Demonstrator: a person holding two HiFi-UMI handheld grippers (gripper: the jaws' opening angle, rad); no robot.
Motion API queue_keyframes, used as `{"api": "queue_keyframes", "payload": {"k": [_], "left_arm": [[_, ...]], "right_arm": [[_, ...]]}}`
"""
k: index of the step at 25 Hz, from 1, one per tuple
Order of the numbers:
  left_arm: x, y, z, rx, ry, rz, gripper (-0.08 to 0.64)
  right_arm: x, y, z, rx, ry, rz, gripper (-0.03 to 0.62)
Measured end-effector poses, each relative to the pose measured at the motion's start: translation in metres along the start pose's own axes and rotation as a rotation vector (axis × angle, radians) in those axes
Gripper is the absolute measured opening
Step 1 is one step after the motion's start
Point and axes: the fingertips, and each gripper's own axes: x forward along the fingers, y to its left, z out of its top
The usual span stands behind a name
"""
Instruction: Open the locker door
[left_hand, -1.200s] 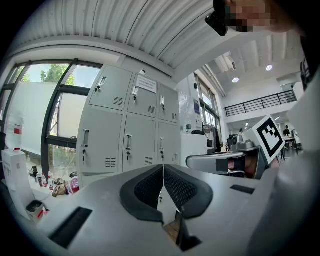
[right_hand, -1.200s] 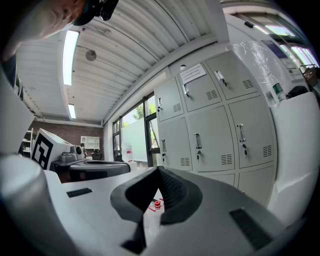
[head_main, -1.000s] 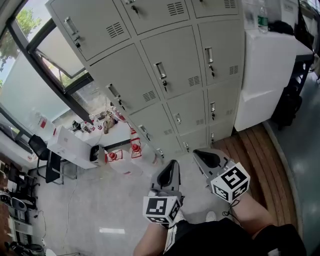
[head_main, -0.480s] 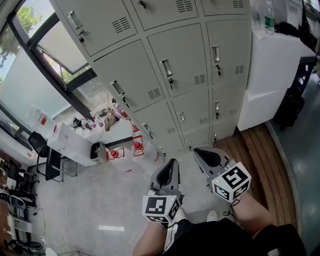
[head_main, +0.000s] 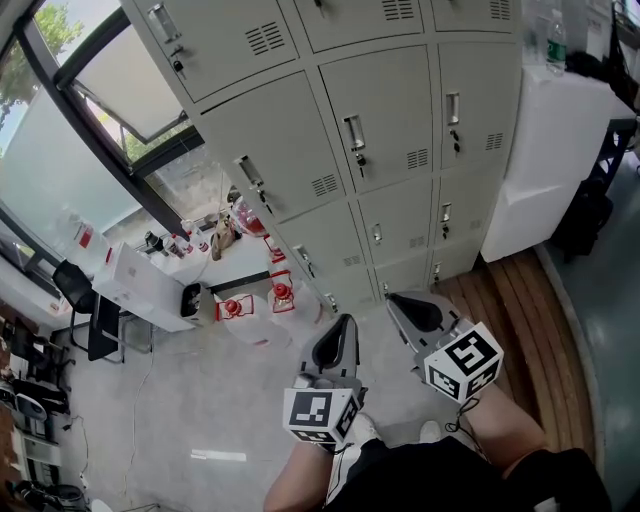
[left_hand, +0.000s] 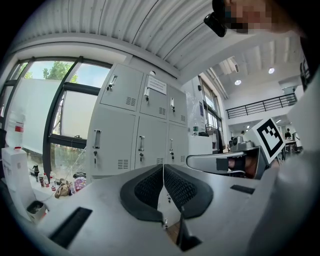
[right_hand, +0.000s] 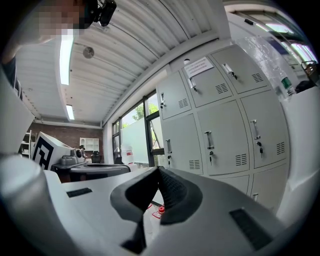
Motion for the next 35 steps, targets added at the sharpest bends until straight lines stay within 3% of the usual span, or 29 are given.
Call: {"api": "queue_keyframes", "payload": {"k": [20, 28, 35], "left_arm": [[-0.001, 0.111, 0.004, 0.002, -0.010, -0.097, 0.020], [-0.010, 0.129, -0.001, -0.006, -0.005, -0.152, 0.020], [0.000, 0.130, -0.002, -0.002, -0.005, -0.177, 0.020]], "right_arm": [[0.113, 0.043, -0.006, 0.001, 0.028, -0.064, 0.054], [0.142, 0.060, -0.007, -0.008, 0.032, -0.091, 0.054], [0.152, 0.047, -0.001, -0.021, 0.023, -0.114, 0.054]]}}
